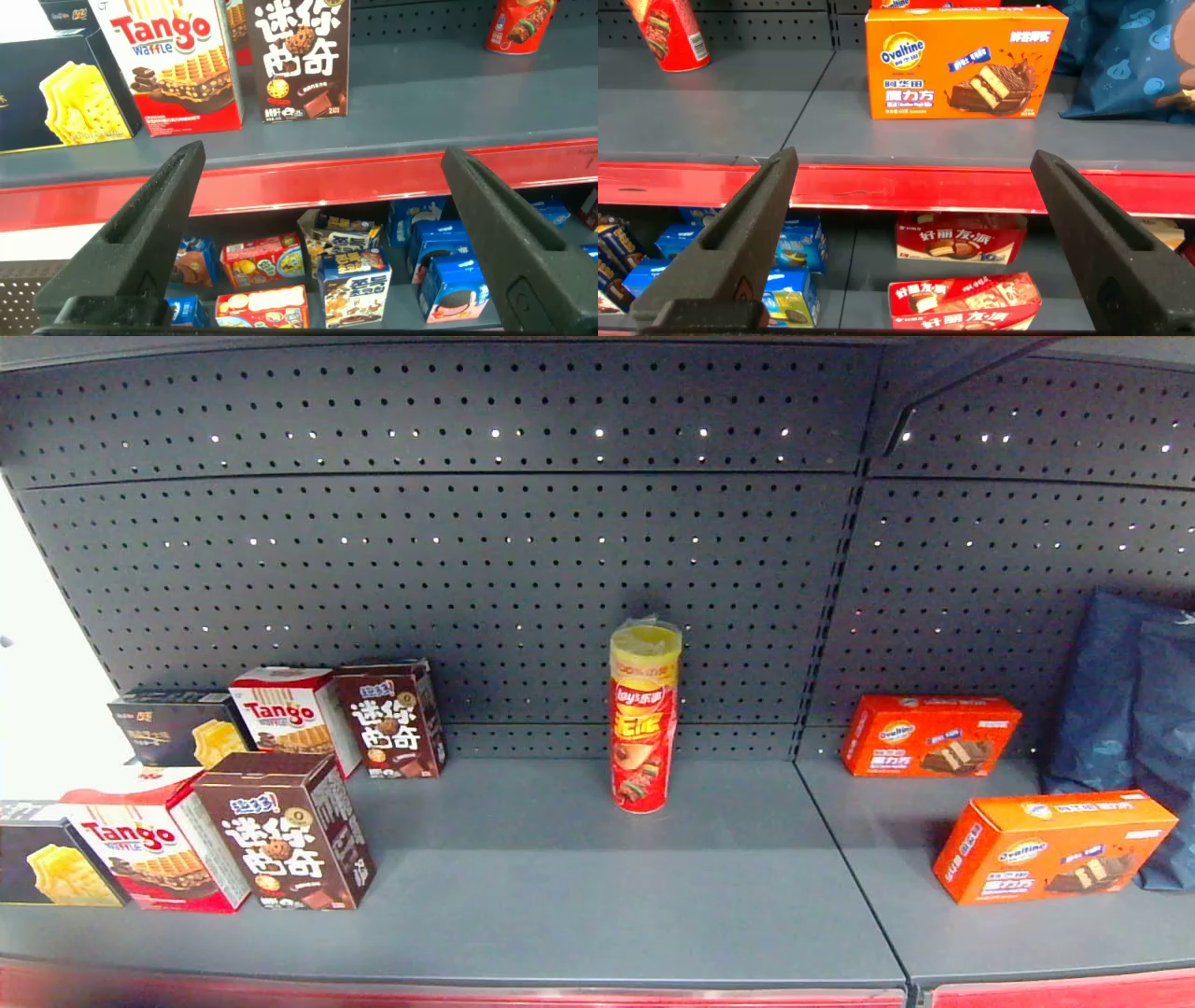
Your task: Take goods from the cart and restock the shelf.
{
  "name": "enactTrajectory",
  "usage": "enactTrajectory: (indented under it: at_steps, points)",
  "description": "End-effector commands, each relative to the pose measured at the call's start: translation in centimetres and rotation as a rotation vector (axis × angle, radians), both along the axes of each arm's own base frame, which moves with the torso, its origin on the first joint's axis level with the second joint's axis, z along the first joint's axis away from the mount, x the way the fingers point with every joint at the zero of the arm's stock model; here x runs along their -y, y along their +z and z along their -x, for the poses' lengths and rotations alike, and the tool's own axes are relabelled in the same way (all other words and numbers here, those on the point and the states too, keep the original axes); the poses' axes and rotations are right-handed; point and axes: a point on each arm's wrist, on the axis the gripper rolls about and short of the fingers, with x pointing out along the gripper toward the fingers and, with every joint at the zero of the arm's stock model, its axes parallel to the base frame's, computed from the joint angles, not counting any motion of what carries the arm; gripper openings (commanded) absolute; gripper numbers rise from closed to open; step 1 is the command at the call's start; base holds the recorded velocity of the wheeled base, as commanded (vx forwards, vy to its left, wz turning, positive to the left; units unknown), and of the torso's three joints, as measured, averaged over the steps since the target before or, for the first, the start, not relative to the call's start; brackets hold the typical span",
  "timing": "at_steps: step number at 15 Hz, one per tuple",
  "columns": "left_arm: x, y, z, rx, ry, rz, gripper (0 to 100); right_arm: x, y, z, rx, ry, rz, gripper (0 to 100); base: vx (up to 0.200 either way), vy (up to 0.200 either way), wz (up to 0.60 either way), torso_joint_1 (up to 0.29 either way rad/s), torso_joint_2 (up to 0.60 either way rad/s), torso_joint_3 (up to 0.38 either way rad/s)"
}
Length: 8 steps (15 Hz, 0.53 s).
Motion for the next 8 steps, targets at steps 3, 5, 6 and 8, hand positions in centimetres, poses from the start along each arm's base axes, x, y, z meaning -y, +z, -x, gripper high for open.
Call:
enactTrajectory:
  at_steps: [3,5,6,8]
  points:
    - [0.00,0.00,0.00,0.000,0.000,0.001,100,0.00,-0.01,-0.01,-0.002,0.000,0.000,100,0.000,0.000,0.00,0.000,0.00,0.000]
    - [0.00,0.00,0.00,0.000,0.000,0.001,100,0.00,-0.01,-0.01,-0.002,0.001,0.000,100,0.000,0.000,0.00,0.000,0.00,0.000]
    - [0.00,0.00,0.00,0.000,0.000,0.001,100,0.00,-0.01,-0.01,-0.002,0.000,0.000,100,0.000,0.000,0.00,0.000,0.00,0.000]
    - [0.00,0.00,0.00,0.000,0.001,0.001,100,0.00,-0.01,-0.01,-0.002,0.001,0.000,100,0.000,0.000,0.00,0.000,0.00,0.000]
